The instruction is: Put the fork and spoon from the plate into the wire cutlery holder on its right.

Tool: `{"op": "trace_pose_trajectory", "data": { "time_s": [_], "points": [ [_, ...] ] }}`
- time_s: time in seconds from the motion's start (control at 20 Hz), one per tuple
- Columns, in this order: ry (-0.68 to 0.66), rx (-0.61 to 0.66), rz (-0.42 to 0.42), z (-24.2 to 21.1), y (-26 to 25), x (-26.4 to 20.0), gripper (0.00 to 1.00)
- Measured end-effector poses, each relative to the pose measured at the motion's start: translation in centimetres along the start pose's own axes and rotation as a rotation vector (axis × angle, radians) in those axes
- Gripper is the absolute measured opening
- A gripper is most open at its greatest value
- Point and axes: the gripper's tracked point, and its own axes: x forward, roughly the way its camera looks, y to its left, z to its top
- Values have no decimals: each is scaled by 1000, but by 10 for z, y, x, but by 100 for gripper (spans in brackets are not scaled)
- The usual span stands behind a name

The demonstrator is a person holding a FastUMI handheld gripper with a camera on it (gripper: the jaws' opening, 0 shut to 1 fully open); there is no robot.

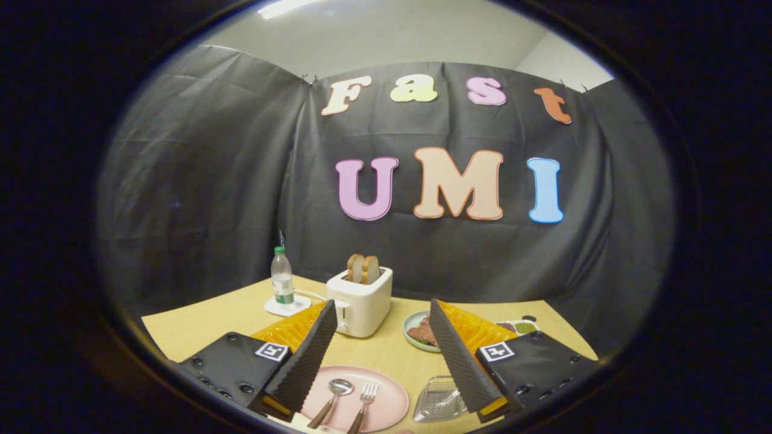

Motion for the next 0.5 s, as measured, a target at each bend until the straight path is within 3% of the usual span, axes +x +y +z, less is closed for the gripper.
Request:
{"op": "trace_pose_trajectory", "data": {
  "time_s": [0.5],
  "points": [
    [160, -21, 43, -70, 12, 6, 99]
  ]
}}
